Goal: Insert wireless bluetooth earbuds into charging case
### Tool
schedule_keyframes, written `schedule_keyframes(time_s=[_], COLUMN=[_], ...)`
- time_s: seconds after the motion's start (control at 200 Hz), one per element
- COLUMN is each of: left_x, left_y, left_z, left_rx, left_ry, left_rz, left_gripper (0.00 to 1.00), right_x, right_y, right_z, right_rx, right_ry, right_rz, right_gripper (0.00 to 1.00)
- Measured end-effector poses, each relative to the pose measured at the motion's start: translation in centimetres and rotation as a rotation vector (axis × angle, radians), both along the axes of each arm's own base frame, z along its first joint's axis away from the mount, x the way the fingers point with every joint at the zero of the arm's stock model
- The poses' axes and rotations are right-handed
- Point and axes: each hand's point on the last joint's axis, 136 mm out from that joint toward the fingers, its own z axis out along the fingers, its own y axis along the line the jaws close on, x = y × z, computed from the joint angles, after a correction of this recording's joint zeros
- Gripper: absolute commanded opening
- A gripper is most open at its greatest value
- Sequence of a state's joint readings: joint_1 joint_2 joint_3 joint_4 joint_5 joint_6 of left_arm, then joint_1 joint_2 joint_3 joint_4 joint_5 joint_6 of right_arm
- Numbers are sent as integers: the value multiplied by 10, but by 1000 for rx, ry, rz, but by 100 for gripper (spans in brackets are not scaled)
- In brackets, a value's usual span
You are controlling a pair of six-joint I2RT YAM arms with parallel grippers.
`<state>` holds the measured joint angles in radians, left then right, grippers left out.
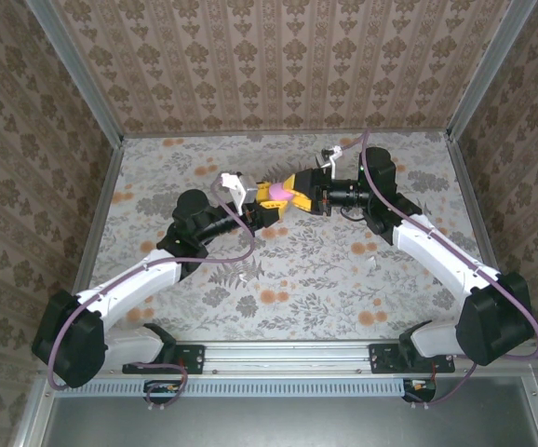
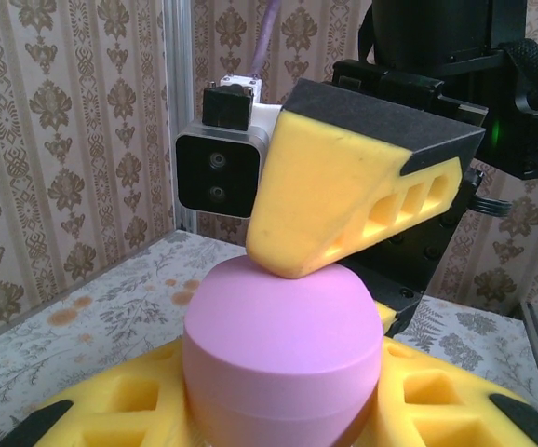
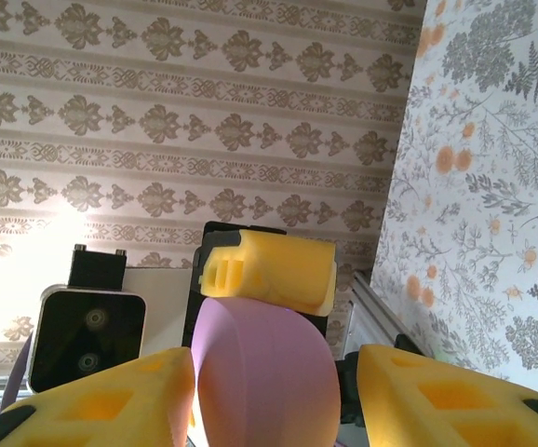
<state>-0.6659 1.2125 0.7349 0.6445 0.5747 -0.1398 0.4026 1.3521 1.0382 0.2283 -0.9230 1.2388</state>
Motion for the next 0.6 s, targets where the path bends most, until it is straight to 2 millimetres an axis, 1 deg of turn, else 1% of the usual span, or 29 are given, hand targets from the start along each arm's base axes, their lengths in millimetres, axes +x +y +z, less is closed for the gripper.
schedule_keyframes(time_s=[0.07, 0.18, 0.425, 0.475, 0.555, 0.595], left_x=[0, 0, 0, 0, 0, 0], left_y=[0, 0, 0, 0, 0, 0], left_z=[0, 0, -1, -2, -2, -2], left_rx=[0, 1, 4, 6, 7, 9], left_ry=[0, 0, 3, 2, 1, -2], left_rz=[0, -1, -1, -1, -2, -3], left_gripper=[36, 36, 37, 37, 37, 38], right_x=[-1, -2, -2, -2, -2, -2], right_y=[1, 1, 1, 1, 1, 1], right_z=[1, 1, 2, 2, 2, 2], right_rx=[4, 8, 11, 11, 11, 11], right_ry=[1, 9, 10, 10, 12, 13], right_rz=[7, 11, 14, 15, 16, 15], right_gripper=[49, 44, 43, 40, 32, 31])
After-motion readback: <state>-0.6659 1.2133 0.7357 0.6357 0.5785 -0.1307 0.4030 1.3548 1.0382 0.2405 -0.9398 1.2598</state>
